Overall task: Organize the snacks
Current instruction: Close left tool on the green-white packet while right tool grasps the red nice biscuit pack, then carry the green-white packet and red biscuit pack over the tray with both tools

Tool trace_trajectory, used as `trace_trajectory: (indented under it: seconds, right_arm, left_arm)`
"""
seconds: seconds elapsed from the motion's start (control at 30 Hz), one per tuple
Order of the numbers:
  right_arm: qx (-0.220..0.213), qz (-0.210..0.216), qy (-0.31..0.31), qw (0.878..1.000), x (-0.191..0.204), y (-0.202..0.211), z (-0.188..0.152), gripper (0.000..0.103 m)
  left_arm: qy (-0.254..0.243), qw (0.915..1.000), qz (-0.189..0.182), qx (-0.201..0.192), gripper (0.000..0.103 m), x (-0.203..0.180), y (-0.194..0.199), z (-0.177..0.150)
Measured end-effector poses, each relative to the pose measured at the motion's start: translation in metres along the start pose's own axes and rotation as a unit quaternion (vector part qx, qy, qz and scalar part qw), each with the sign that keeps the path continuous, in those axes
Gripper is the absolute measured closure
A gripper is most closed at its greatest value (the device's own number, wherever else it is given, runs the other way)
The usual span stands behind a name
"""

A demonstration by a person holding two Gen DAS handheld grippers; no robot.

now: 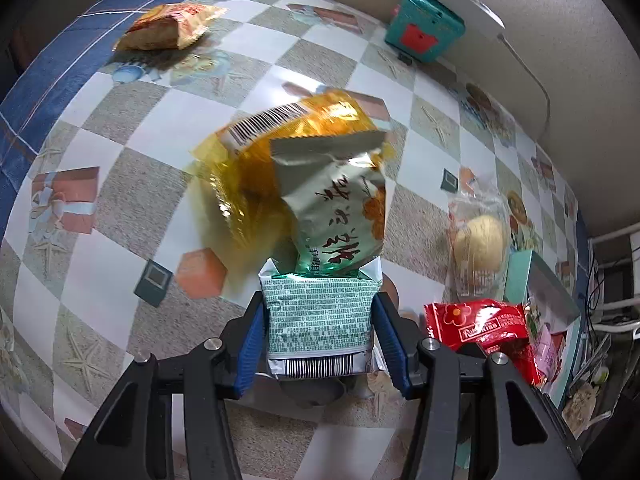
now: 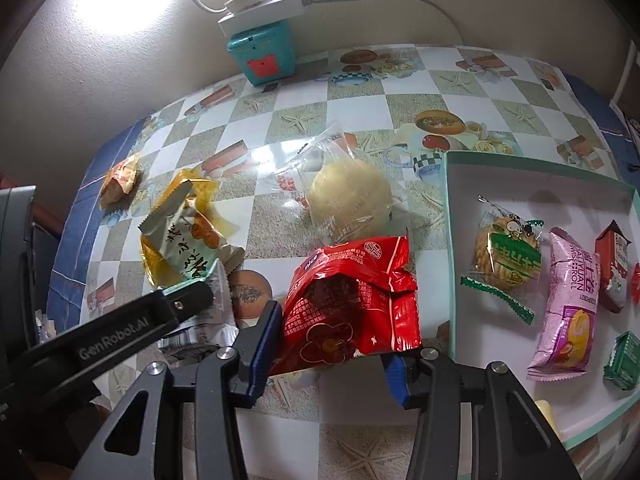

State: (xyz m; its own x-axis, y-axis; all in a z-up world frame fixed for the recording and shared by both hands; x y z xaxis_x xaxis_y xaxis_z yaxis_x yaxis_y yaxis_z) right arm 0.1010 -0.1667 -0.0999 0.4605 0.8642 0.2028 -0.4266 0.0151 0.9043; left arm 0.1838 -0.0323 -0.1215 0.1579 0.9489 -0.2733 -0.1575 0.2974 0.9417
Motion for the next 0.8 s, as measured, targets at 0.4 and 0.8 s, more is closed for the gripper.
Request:
trace_trajectory:
  seconds: [0.4, 0.8]
  right_arm:
    - [-0.008, 0.01, -0.009, 1.0, -0.006, 0.013, 0.006, 0.054]
    - [-0.046, 0.023, -0.016, 0.999, -0.007, 0.047, 0.022, 0.054]
  left_arm:
    - [-0.016, 0.9998, -0.003, -0.013, 0.049, -0.014, 0.012, 0.003]
    - [-0.024, 0.9971, -0.017, -0.071, 0.049, -0.018, 0.064, 0.013]
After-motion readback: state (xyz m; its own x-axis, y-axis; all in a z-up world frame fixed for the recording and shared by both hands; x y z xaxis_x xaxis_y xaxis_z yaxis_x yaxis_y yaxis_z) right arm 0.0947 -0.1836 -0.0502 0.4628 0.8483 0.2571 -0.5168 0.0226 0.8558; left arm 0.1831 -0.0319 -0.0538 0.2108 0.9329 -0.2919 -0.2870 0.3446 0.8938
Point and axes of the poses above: each gripper's, at about its wrist camera, not at the fingertips, and y roughly against the way its jaws point, x to its left, z to its top, the point moved 5 cm from there along -y, roughly the way its jaws point, and after that the axes turned 4 degrees about -y, right-handed, at the moved point
